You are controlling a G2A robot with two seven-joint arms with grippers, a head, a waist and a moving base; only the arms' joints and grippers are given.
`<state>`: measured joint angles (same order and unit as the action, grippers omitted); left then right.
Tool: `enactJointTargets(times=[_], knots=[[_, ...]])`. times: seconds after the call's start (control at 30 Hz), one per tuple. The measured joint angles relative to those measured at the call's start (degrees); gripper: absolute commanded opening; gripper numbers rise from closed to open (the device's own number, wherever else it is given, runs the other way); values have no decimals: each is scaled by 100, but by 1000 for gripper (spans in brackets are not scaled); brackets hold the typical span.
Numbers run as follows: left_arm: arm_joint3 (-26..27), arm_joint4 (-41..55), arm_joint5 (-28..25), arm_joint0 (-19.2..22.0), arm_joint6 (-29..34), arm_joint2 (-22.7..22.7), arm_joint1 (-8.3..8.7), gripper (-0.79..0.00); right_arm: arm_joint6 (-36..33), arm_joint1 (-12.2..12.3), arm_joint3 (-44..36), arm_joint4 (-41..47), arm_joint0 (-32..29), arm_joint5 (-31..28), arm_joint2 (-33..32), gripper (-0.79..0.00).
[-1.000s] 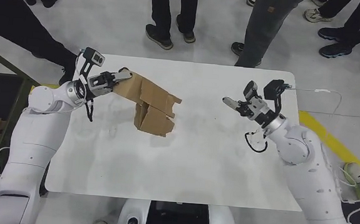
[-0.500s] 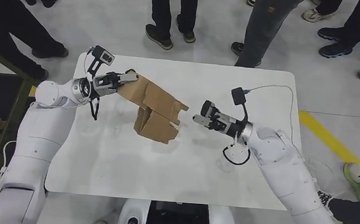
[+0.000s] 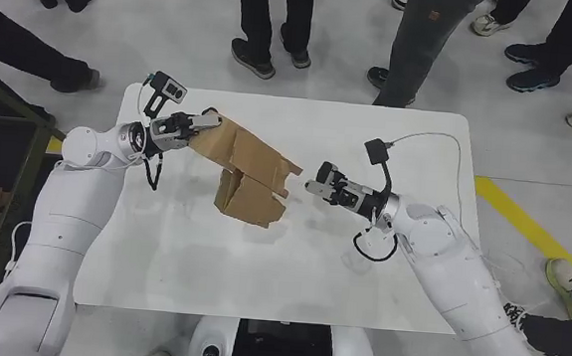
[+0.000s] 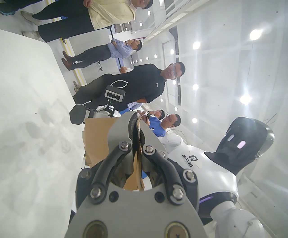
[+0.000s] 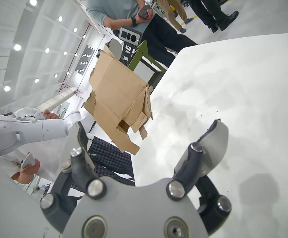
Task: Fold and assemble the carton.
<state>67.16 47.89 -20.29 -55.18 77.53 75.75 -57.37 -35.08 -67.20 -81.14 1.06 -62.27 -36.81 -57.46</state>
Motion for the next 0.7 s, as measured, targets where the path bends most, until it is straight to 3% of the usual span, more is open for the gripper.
enactJointTargets(times=[0.27,0.67,0.7], knots=[[247,-21,222,-43,36,-75,-22,-785,-513,-125,321,731,293,54,406,0],[58,167,280,102,323,-219,-92,-785,-1468,-355,820,1957,790,-349,989,0],[39,178,286,107,340,-218,-94,-785,-1490,-367,858,2029,804,-379,1002,-49]])
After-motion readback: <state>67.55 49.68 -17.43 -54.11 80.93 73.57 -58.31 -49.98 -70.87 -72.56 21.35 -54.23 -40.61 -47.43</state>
